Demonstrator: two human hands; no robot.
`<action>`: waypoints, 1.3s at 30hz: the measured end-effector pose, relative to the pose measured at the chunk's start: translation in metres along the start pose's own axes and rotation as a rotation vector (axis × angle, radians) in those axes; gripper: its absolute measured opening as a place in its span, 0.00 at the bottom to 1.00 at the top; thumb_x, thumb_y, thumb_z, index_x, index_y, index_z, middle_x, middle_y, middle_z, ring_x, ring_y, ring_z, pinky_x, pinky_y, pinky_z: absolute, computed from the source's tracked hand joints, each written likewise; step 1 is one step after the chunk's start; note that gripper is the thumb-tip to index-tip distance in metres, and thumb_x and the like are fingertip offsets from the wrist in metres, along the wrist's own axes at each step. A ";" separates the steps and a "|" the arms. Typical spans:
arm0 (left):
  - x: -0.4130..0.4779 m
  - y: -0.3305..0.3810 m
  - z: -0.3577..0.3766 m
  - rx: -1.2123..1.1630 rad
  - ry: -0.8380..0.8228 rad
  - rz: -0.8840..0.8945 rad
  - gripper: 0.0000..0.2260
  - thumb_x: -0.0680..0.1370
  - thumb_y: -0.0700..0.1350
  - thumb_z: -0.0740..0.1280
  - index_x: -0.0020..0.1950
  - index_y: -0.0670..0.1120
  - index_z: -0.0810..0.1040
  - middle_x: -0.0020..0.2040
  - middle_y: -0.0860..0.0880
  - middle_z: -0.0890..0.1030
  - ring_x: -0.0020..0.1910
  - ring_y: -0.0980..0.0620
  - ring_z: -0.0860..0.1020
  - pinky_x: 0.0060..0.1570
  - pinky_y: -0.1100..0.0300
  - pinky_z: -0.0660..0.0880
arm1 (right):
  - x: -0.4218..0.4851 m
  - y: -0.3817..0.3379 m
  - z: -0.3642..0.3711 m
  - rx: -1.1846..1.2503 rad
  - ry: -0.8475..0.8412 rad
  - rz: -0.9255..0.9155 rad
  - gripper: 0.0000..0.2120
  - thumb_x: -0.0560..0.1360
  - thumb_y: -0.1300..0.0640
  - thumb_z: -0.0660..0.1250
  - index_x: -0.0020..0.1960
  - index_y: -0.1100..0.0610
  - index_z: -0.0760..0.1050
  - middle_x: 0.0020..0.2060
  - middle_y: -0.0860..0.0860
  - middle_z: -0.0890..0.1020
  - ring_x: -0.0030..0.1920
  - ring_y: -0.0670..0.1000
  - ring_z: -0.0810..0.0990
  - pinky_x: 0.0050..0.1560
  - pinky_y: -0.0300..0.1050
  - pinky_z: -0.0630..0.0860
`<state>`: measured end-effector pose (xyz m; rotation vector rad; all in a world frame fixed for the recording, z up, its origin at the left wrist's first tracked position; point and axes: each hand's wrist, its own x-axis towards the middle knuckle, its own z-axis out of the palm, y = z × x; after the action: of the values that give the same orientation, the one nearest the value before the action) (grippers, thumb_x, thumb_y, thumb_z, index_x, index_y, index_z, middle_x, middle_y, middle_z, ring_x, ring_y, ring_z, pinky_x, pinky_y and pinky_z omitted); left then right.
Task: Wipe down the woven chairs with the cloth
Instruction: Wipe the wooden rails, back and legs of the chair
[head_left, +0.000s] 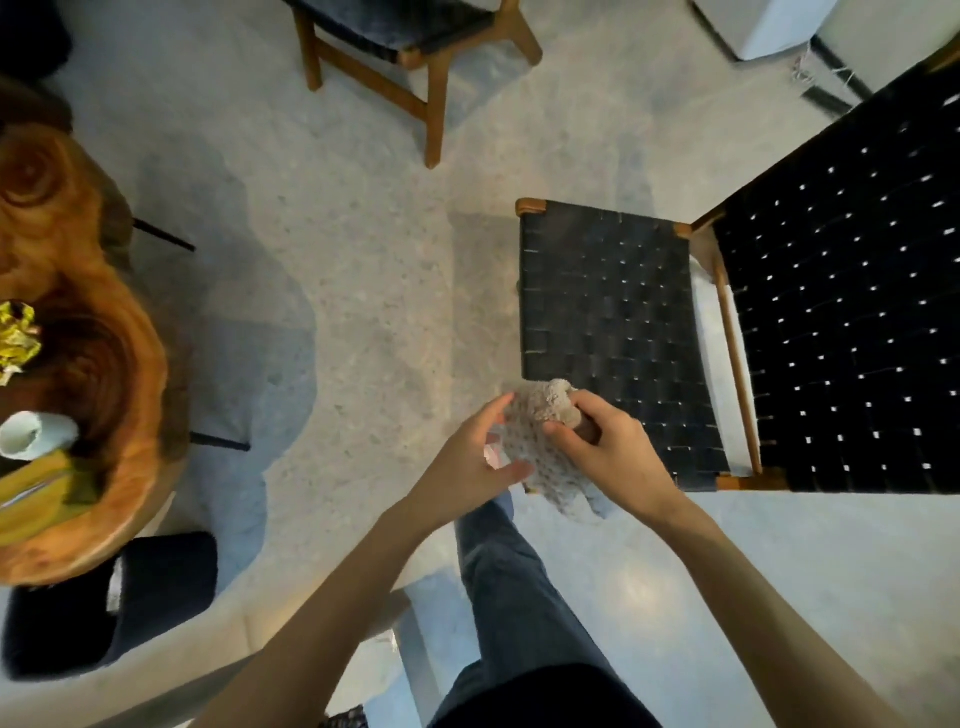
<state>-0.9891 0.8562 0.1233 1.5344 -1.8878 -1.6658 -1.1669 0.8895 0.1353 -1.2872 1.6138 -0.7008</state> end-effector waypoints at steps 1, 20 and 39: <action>0.017 0.005 -0.005 0.013 -0.024 0.004 0.31 0.75 0.49 0.70 0.73 0.55 0.59 0.68 0.60 0.67 0.64 0.62 0.68 0.58 0.71 0.65 | 0.014 -0.002 -0.004 0.019 -0.001 0.011 0.09 0.77 0.51 0.66 0.55 0.42 0.72 0.41 0.28 0.78 0.47 0.29 0.76 0.38 0.22 0.72; 0.255 0.045 -0.120 -0.402 -0.343 -0.649 0.29 0.79 0.61 0.50 0.73 0.43 0.63 0.66 0.46 0.73 0.63 0.49 0.73 0.64 0.63 0.64 | 0.176 -0.077 -0.070 1.374 0.344 0.261 0.20 0.80 0.48 0.56 0.68 0.56 0.70 0.62 0.59 0.78 0.60 0.59 0.78 0.53 0.53 0.79; 0.404 0.073 -0.239 -0.141 -0.822 -0.438 0.27 0.80 0.40 0.61 0.75 0.53 0.54 0.70 0.42 0.70 0.58 0.49 0.77 0.52 0.53 0.77 | 0.225 -0.082 0.071 0.974 1.186 0.714 0.08 0.81 0.57 0.61 0.57 0.60 0.69 0.46 0.54 0.76 0.45 0.51 0.76 0.46 0.50 0.77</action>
<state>-1.0406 0.3857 0.0805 1.3810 -1.7278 -2.8996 -1.0734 0.6599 0.1070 0.5620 1.9333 -1.6112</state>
